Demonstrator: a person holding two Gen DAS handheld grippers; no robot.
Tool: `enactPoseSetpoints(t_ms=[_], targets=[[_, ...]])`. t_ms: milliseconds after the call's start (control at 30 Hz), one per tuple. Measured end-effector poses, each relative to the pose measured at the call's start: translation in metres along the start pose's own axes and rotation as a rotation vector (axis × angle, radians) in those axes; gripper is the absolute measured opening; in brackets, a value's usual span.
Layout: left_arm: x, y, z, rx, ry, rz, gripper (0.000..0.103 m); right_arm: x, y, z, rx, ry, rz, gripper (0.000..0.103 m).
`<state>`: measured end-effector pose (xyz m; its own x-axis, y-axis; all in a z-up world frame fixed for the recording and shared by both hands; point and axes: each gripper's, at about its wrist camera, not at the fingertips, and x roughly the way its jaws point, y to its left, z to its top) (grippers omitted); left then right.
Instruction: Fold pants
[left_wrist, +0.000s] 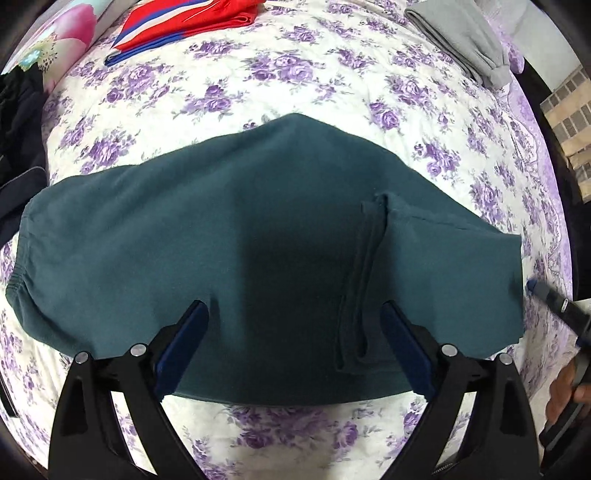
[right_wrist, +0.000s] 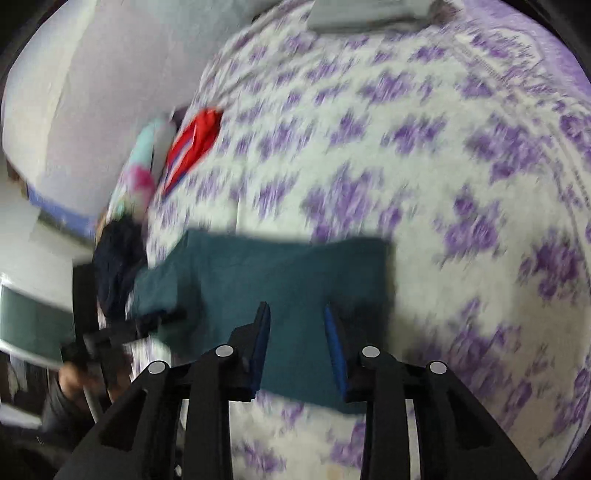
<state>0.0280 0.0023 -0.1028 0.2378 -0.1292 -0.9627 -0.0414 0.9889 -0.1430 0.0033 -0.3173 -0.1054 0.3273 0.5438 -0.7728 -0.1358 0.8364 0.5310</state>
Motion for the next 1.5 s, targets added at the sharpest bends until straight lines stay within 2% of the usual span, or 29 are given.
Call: enactPoseSetpoints(t_ms=[67,133,200,233,300,433,500,533,567,633,733,900,1067,1300,1500], targets=[[0.007,-0.002,-0.002,0.01,0.017,0.032,0.091,0.012,-0.005,-0.01,-0.009,0.055,-0.047,0.032],[0.019,0.0,-0.004,-0.006,0.053,0.046,0.094,0.023,-0.015,-0.014,0.002,0.089,-0.095,0.025],[0.018,-0.001,-0.003,-0.014,0.047,0.052,0.096,0.02,-0.018,-0.011,0.021,0.084,-0.074,0.027],[0.016,-0.002,-0.002,-0.012,0.049,0.056,0.096,0.016,-0.016,-0.008,0.017,0.08,-0.069,0.03],[0.012,-0.003,0.001,-0.009,0.057,0.064,0.096,0.009,-0.01,-0.002,-0.011,0.054,-0.06,0.043],[0.001,-0.012,0.013,-0.007,0.016,0.037,0.096,-0.002,-0.009,0.02,0.002,-0.036,-0.025,0.044],[0.004,-0.019,0.022,0.011,0.011,0.063,0.096,0.003,-0.013,0.029,0.024,-0.052,-0.026,0.047],[0.007,-0.021,0.025,0.01,0.007,0.071,0.096,0.008,-0.018,0.033,0.036,-0.055,-0.032,0.052],[0.01,-0.022,0.027,0.006,0.005,0.07,0.096,0.015,-0.021,0.034,0.055,-0.049,-0.046,0.061],[0.024,-0.019,0.029,-0.008,0.025,0.079,0.096,0.035,-0.031,0.034,0.099,-0.009,-0.113,0.064],[0.028,-0.022,0.023,0.008,0.012,0.083,0.098,0.041,-0.019,0.031,0.022,-0.01,-0.16,0.073],[-0.001,-0.014,0.007,0.06,-0.055,0.032,0.097,0.029,0.002,0.029,-0.017,-0.01,-0.123,0.073],[-0.024,0.011,-0.007,-0.005,-0.096,0.034,0.097,0.03,0.021,0.026,-0.071,0.018,-0.139,0.079],[-0.023,0.04,-0.013,-0.095,-0.101,0.045,0.098,0.058,0.025,0.016,-0.115,0.128,-0.295,0.082],[-0.025,0.056,-0.018,-0.121,-0.109,0.033,0.098,0.041,0.041,0.018,-0.139,0.074,-0.318,0.082]])
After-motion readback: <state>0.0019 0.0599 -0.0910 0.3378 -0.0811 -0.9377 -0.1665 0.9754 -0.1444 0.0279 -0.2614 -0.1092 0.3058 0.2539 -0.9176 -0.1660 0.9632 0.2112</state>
